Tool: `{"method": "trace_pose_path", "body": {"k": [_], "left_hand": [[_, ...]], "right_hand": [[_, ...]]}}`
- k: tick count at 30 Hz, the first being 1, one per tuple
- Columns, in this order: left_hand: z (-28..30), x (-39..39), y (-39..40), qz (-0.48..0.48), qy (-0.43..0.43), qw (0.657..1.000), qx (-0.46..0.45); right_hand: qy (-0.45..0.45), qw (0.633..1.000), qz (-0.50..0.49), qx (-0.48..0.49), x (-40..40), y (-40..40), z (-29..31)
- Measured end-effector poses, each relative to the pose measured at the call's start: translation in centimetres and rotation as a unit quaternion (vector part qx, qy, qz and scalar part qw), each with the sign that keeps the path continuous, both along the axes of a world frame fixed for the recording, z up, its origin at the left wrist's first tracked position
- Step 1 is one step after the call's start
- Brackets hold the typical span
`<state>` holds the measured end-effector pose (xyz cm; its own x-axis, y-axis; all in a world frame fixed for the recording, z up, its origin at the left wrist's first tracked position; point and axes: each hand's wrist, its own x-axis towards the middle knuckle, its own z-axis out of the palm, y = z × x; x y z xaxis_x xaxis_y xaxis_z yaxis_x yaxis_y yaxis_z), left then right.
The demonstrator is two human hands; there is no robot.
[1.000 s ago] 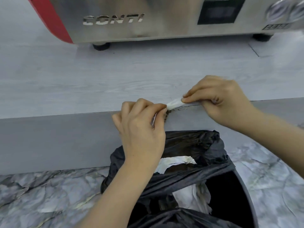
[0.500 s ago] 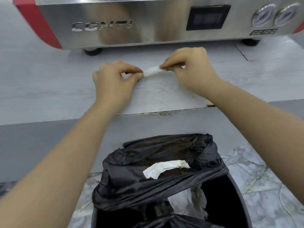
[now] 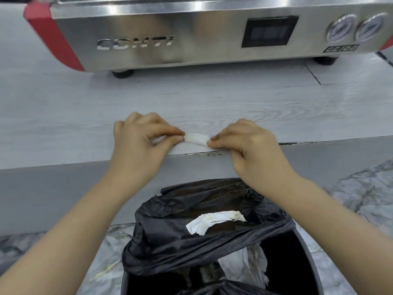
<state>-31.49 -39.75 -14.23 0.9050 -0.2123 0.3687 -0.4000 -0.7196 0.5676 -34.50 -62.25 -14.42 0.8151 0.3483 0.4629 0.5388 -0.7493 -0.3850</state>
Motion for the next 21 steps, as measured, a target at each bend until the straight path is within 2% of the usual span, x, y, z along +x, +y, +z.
{"method": "trace_pose_path", "body": {"k": [4, 8, 11, 15, 21], "left_hand": [[0.1, -2.5, 0.2, -0.037, -0.002, 0.999, -0.015], [1.1, 0.9, -0.7, -0.047, 0.006, 0.995, -0.085], [1.1, 6.0, -2.2, -0.018, -0.003, 0.997, -0.069], [-0.2, 10.0, -4.0, 0.04, 0.011, 0.999, -0.006], [-0.4, 5.9, -3.5, 0.009, 0.011, 1.0, -0.01]], "right_hand": [[0.02, 0.999, -0.001, 0.037, -2.1, -0.5, 0.6], [-0.008, 0.998, -0.034, 0.058, 1.3, -1.1, 2.4], [-0.023, 0.997, -0.061, 0.034, 6.3, -1.9, 3.4], [0.031, 0.997, -0.065, -0.011, 10.5, -3.0, 2.3], [0.01, 0.999, -0.04, 0.003, 7.0, -3.3, 0.9]]}}
